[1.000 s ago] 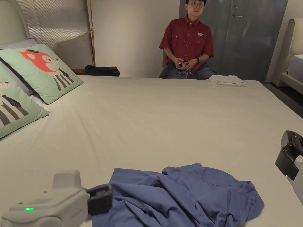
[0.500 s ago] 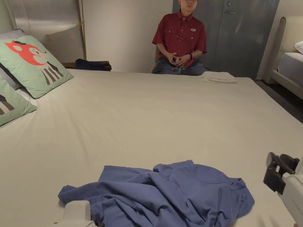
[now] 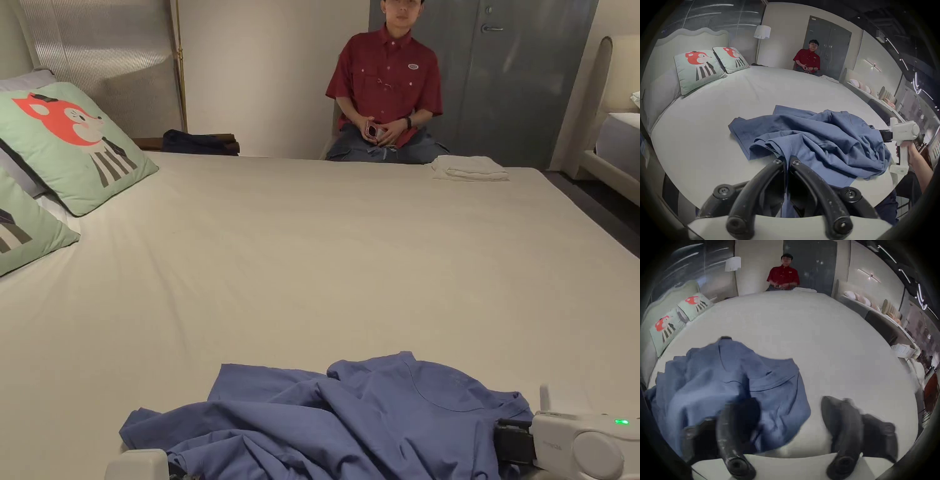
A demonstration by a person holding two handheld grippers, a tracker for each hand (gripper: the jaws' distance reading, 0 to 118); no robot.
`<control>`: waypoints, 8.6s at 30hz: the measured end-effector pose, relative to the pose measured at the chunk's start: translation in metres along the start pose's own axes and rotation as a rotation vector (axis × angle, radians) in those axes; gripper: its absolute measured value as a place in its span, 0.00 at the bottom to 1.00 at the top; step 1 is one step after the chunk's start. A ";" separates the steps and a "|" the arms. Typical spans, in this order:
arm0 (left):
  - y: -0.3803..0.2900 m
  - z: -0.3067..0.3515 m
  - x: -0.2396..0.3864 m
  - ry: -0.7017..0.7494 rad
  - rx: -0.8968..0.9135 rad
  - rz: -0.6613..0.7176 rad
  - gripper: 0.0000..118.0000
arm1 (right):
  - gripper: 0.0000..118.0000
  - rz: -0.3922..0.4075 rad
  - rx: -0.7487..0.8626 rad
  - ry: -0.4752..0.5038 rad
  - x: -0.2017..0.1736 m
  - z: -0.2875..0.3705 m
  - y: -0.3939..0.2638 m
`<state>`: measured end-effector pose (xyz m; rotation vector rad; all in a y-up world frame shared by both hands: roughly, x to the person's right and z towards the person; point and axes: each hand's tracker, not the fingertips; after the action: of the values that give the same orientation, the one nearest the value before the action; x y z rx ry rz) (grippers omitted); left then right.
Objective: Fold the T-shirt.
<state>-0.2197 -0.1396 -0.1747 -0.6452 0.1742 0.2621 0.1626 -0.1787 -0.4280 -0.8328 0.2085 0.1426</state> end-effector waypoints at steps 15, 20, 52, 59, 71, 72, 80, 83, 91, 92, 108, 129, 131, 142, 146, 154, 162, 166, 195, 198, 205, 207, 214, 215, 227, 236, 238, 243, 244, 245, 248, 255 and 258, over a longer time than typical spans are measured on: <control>0.013 0.062 -0.007 0.029 0.394 0.027 0.00 | 0.03 -0.098 0.737 0.021 -0.019 0.204 -0.060; 0.008 0.078 -0.002 0.057 0.587 0.021 0.00 | 0.03 -0.131 0.890 -0.028 -0.040 0.224 -0.078; 0.464 -0.025 0.050 -0.124 0.715 -0.001 0.00 | 0.03 -0.130 1.147 -0.128 0.013 0.235 0.344; 0.484 -0.089 0.042 -0.100 0.710 0.024 0.00 | 0.03 -0.142 1.077 -0.202 0.019 0.180 0.372; 0.408 -0.118 0.010 -0.071 0.550 0.073 0.00 | 0.03 -0.097 0.889 -0.162 0.010 0.136 0.292; 0.395 -0.116 0.007 -0.066 0.529 0.063 0.00 | 0.03 -0.098 0.870 -0.156 0.009 0.137 0.280; 0.283 -0.074 -0.012 -0.042 0.376 0.038 0.00 | 0.03 -0.087 0.747 -0.080 0.006 0.163 0.167; 0.238 -0.049 -0.020 -0.037 0.321 0.068 0.00 | 0.03 -0.097 0.705 -0.053 0.007 0.179 0.123; 0.128 0.016 -0.036 0.001 0.161 0.108 0.00 | 0.03 -0.095 0.596 0.007 0.007 0.223 0.026; 0.117 0.021 -0.038 -0.001 0.143 0.117 0.00 | 0.03 -0.091 0.573 0.011 0.008 0.224 0.016; 0.016 -0.016 -0.070 0.116 -0.129 0.135 0.00 | 0.03 -0.103 0.045 -0.100 0.025 0.111 -0.087; 0.117 0.093 0.024 0.093 0.642 -0.103 0.45 | 0.61 -0.058 0.832 -0.129 -0.038 0.226 0.019; 0.120 0.093 0.030 0.108 0.664 -0.106 0.27 | 0.50 -0.037 0.863 -0.150 -0.050 0.230 0.022; 0.163 0.045 0.008 0.076 0.496 -0.091 0.00 | 0.00 -0.036 0.847 -0.112 -0.059 0.208 0.041; 0.194 -0.018 -0.013 0.069 0.323 -0.053 0.00 | 0.00 -0.044 0.816 -0.114 -0.057 0.191 0.049; 0.228 -0.178 -0.062 0.093 -0.156 0.064 0.95 | 0.00 -0.035 0.724 -0.127 -0.055 0.145 0.065; 0.195 -0.253 -0.091 0.145 -0.344 0.145 0.81 | 0.00 -0.031 0.618 -0.135 -0.053 0.097 0.072; 0.191 -0.245 -0.084 0.182 -0.279 0.090 0.51 | 0.00 -0.028 0.577 -0.127 -0.052 0.080 0.074; 0.206 -0.162 -0.041 0.072 -0.022 -0.035 0.01 | 0.05 -0.027 0.059 -0.098 0.015 -0.041 0.139; 0.205 -0.133 -0.038 0.075 0.057 -0.043 0.01 | 0.05 -0.056 0.224 -0.103 0.025 0.001 0.124; 0.162 -0.047 -0.024 0.119 0.292 -0.079 0.01 | 0.05 -0.104 0.546 -0.097 0.006 0.120 0.061; 0.141 -0.025 -0.021 0.140 0.362 -0.066 0.01 | 0.05 -0.115 0.620 -0.106 0.003 0.144 0.041; 0.068 0.032 -0.016 0.235 0.570 -0.009 0.01 | 0.05 -0.128 0.830 -0.185 -0.016 0.198 -0.029; 0.059 0.037 -0.014 0.257 0.591 -0.014 0.01 | 0.05 -0.125 0.849 -0.186 -0.018 0.204 -0.037; 0.065 0.082 -0.014 0.238 0.724 0.041 0.01 | 0.05 -0.162 0.974 -0.194 -0.018 0.254 -0.039; 0.202 0.109 -0.007 0.164 0.824 0.036 0.01 | 0.05 -0.136 1.095 -0.160 -0.007 0.302 0.079; 0.228 0.116 -0.003 0.153 0.854 0.032 0.01 | 0.05 -0.134 1.127 -0.158 -0.006 0.312 0.105; 0.301 0.114 0.004 0.133 0.879 0.023 0.01 | 0.05 -0.135 1.163 -0.130 0.002 0.322 0.183; 0.318 0.110 0.005 0.125 0.875 0.023 0.01 | 0.05 -0.134 1.165 -0.132 0.002 0.324 0.201; 0.336 0.107 0.006 0.118 0.863 0.032 0.01 | 0.05 -0.142 1.170 -0.125 0.004 0.323 0.220; 0.383 0.092 0.008 0.094 0.856 0.041 0.01 | 0.05 -0.148 1.187 -0.129 0.007 0.317 0.272; 0.478 0.041 0.017 0.099 0.881 0.015 0.01 | 0.05 -0.107 1.230 -0.170 0.008 0.283 0.373; 0.513 0.014 0.019 0.088 0.886 0.028 0.01 | 0.05 -0.102 1.235 -0.176 0.011 0.264 0.407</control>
<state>-0.3516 0.2660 -0.4602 0.2261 0.3548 0.1578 0.1227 0.2893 -0.5497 0.3991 0.0557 -0.0250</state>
